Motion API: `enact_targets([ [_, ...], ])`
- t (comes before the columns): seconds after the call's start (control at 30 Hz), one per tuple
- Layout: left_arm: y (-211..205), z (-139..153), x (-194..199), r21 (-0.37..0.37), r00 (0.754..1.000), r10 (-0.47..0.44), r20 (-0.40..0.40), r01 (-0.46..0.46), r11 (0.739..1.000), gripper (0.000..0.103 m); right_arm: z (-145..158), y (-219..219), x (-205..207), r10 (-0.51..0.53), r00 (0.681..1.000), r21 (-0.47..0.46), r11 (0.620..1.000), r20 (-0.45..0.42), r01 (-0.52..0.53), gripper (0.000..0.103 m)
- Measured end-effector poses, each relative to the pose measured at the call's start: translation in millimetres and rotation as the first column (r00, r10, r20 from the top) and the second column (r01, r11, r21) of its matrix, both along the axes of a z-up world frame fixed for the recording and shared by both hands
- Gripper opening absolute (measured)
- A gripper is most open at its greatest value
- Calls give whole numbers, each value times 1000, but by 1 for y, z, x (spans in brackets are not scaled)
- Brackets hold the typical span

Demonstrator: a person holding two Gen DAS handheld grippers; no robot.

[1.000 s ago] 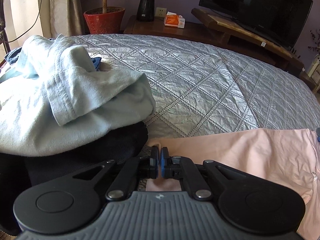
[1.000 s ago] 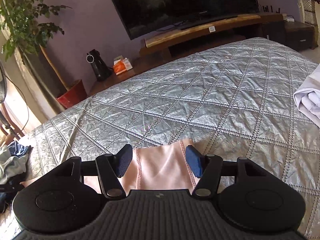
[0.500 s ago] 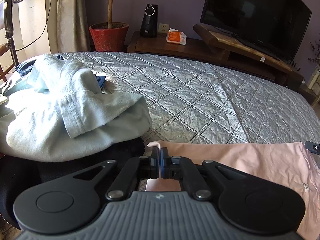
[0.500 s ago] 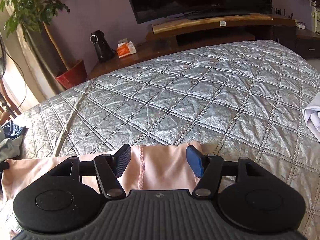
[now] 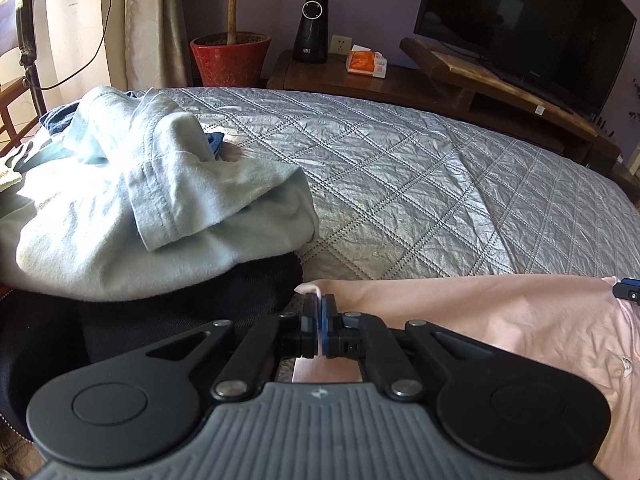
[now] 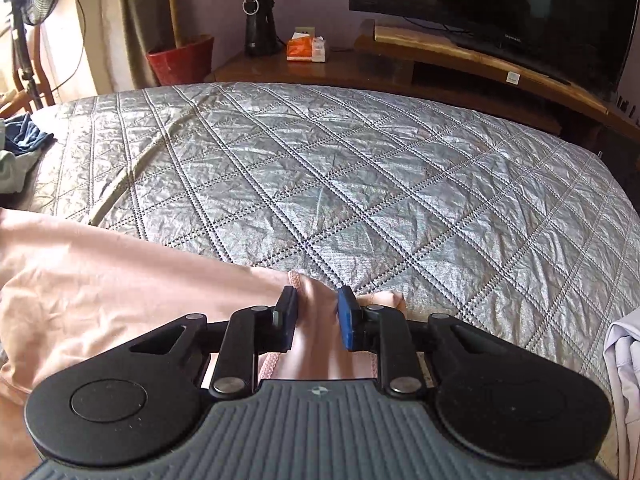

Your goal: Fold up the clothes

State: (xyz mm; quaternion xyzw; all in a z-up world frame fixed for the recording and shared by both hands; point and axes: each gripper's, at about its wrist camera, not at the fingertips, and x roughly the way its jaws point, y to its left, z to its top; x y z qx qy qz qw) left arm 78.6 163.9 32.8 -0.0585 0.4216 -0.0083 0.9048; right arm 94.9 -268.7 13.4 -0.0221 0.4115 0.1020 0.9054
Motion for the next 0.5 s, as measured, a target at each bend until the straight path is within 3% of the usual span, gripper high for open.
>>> enact_targets([
  [0.03, 0, 0, 0, -1, 1000, 2, -2, -2, 1000, 1, 0, -2, 0, -4, 1000, 30, 1000, 0, 4, 8],
  [0.07, 0, 0, 0, 0, 1000, 3, -3, -3, 1000, 1, 0, -5, 0, -8, 1000, 60, 998, -1, 8, 8],
  [0.17, 1, 0, -1, 5, 1000, 3, -6, -3, 1000, 1, 2, -29, -2, -101, 995, 207, 973, -10, 101, 22],
  [0.23, 2, -1, -1, 6, 1000, 6, -9, -6, 1000, 1, 5, -52, -6, -206, 979, 308, 930, -11, 199, 30],
  [0.37, 3, -2, -1, 10, 1000, 7, -17, -7, 1000, 1, -6, -80, -1, -274, 958, 347, 894, -81, 285, 30],
  [0.47, 2, -3, 0, 13, 1000, 5, -22, -5, 1000, 1, -11, -70, 2, -213, 973, 295, 927, -88, 230, 36],
  [0.5, 2, -3, 0, 13, 1000, 6, -24, -6, 1000, 1, -10, -67, 3, -202, 976, 289, 932, -84, 218, 42],
])
